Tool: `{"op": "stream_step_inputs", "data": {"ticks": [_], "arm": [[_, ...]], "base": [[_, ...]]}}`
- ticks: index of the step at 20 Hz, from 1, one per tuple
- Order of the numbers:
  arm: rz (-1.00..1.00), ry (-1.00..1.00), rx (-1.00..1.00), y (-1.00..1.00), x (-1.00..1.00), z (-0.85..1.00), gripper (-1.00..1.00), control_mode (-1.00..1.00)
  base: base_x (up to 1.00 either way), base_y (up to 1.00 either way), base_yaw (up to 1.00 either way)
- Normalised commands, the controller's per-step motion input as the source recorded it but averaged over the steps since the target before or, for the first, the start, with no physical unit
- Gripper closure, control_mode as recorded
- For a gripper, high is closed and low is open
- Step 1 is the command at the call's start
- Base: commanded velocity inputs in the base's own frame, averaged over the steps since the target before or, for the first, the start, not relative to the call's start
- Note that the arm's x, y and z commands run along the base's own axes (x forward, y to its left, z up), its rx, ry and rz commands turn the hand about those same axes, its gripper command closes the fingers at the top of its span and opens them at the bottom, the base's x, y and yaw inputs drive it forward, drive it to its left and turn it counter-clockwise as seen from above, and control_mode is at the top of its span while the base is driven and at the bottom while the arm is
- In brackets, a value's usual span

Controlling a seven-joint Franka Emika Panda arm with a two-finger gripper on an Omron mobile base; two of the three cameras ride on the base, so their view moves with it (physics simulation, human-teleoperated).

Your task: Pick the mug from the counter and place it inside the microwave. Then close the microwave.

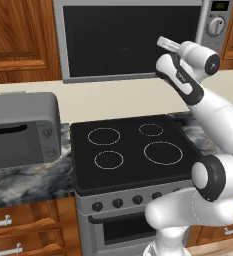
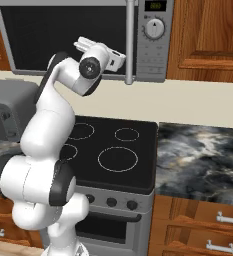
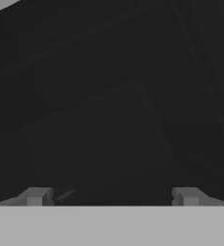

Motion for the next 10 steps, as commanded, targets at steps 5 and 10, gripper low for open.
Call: {"op": "stream_step_inputs", "data": {"ticks": [5, 10], "arm": [[0.09, 0.00, 0.00, 0.00, 0.07, 0.03, -1.00, -1.00], [0.00, 0.01, 0.00, 0.00, 0.00, 0.00, -1.00, -1.00]], "base": [[0.00, 0.00, 0.00], [0.00, 0.00, 0.00]]}}
